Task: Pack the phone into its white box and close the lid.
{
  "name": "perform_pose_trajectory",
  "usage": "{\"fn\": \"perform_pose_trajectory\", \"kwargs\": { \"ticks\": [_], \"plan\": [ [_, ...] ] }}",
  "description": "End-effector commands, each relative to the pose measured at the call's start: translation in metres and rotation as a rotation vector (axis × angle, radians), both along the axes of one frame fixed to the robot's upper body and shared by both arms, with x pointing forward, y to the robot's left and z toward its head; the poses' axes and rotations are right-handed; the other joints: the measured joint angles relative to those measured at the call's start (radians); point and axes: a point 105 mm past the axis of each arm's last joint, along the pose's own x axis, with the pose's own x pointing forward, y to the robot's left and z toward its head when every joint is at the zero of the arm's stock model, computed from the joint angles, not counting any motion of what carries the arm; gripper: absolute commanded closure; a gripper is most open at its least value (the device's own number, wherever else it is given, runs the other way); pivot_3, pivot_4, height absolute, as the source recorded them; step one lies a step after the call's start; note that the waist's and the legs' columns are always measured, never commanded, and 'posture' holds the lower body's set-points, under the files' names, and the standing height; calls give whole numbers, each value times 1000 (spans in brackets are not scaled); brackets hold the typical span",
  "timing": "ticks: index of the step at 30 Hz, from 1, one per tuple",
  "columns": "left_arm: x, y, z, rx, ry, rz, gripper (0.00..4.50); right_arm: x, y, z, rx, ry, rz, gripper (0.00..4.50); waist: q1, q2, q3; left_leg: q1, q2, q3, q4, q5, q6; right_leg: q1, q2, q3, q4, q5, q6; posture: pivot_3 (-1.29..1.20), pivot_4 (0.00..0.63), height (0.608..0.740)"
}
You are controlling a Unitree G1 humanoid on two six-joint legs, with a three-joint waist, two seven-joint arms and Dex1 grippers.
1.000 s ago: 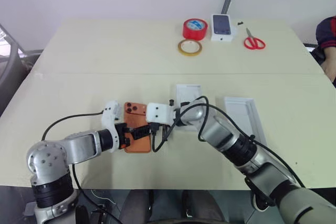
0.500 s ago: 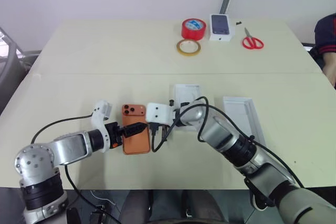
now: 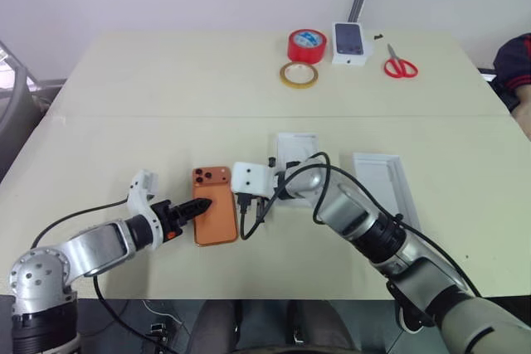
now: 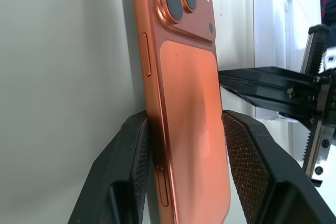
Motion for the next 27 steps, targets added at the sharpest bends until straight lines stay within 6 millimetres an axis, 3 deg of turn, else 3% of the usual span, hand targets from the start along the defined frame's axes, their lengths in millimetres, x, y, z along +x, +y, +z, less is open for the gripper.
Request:
{"fn": "perform_pose_trajectory", "kwargs": {
  "ticks": [1, 2, 4, 7, 8, 12, 16, 21, 25, 27],
  "plan": [
    [-1, -3, 8, -53, -15, 6, 2394, 3, 0, 8, 23, -31, -6, 4500, -1, 0, 0, 0, 0, 0, 0, 0, 0, 0, 0, 0, 0, 0, 0, 0, 150, 740],
    [-1, -3, 8, -61, -13, 11, 2394, 4, -1, 10, 29, -36, -13, 4500, 0, 0, 0, 0, 0, 0, 0, 0, 0, 0, 0, 0, 0, 0, 0, 0, 150, 740],
    [-1, -2, 9, -76, -14, 25, 2965, 8, -4, 17, 51, -47, -35, 4500, 1, 0, 0, 0, 0, 0, 0, 0, 0, 0, 0, 0, 0, 0, 0, 0, 150, 740],
    [0, -1, 11, -77, -17, 34, 4250, 14, -10, 33, 97, -66, -73, 4500, 7, 0, 0, 0, 0, 0, 0, -1, 1, 0, -1, 0, -1, 0, 0, 0, 150, 740],
    [0, 0, 13, -79, -24, 36, 4485, 15, -13, 40, 112, -74, -76, 4500, 5, 0, 0, 0, 0, 0, 0, -1, 1, 1, -1, -1, -1, 0, 0, 0, 150, 740],
    [10, 1, 39, -156, -105, 59, 4485, -1, -28, 81, 251, -103, -3, 4500, 3, 1, 1, -1, 0, 0, -1, -1, 2, 0, -1, -1, -2, 0, 0, 0, 150, 740],
    [23, -10, 62, -185, -187, 39, 4485, -11, -60, 100, 317, -170, 6, 4500, 10, 0, 2, -1, 0, 0, -2, -2, 3, 1, -1, -1, -3, 0, 0, 0, 150, 740],
    [39, -36, 82, -232, -239, -22, 4485, -20, -101, 101, 369, -77, -71, 4500, 7, 0, 2, -1, -1, 0, -1, -2, 4, 2, -1, -1, -4, 0, 0, 0, 150, 740],
    [63, -78, 84, -273, -217, -102, 4485, -22, -149, 92, 356, -28, -233, 4500, 16, -1, 3, -1, -1, 0, 0, -2, 4, 2, -1, -1, -4, 0, 0, 0, 150, 740],
    [72, -94, 81, -279, -198, -124, 4485, -25, -161, 88, 351, -21, -280, 4500, 24, -1, 3, -1, -1, 0, 1, -2, 4, 3, 0, -1, -4, 0, 0, 0, 150, 740]
  ]
}}
